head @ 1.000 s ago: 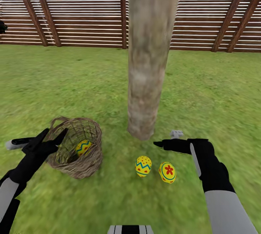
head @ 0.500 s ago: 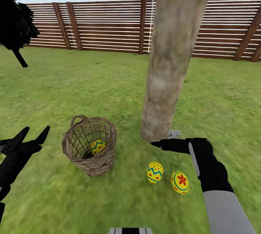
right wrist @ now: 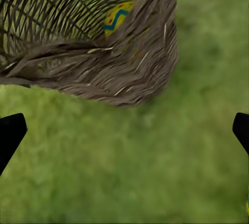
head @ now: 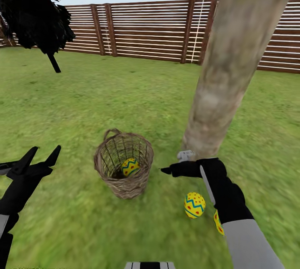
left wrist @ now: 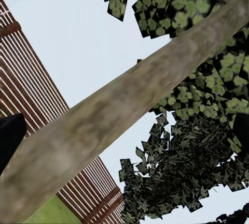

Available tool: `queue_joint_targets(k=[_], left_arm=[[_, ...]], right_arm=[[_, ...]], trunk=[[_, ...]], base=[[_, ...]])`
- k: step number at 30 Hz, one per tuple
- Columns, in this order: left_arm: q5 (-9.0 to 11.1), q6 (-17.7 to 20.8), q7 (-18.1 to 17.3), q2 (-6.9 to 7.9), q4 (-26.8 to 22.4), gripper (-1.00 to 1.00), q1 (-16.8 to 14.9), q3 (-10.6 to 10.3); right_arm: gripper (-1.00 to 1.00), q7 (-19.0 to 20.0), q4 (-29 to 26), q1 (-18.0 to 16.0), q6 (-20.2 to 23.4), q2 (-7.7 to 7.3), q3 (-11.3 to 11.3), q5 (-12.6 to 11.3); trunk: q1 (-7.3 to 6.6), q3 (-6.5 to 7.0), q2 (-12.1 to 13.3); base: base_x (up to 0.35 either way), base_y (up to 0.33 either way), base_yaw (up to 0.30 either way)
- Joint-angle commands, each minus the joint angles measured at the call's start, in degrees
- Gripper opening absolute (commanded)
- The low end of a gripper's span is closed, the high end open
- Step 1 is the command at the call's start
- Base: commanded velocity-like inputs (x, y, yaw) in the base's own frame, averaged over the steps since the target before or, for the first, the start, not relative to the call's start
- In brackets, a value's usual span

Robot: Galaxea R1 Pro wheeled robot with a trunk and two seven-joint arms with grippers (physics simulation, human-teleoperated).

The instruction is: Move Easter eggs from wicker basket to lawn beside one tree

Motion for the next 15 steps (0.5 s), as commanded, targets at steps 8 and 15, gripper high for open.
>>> queue_joint_targets(k=[8,15], left_arm=[[0.38,0.49,-0.1,0.06,0.02,1.0,-0.03,-0.01],[0.4,0.84,-1.08,-0.13,1.0,1.0,0.95,-0.99]], right_arm=[[1.0,-3.84,-0.09,-0.03,0.14,0.02,3.18,0.61],[1.0,-4.97,0.16,-1.01,0.09,0.94,4.18,0.03]], trunk=[[0.01,-0.05,-0.02],[0.01,-0.05,-0.02]], base=[[0.283,0.154,0.296],[0.175,0.091,0.063]])
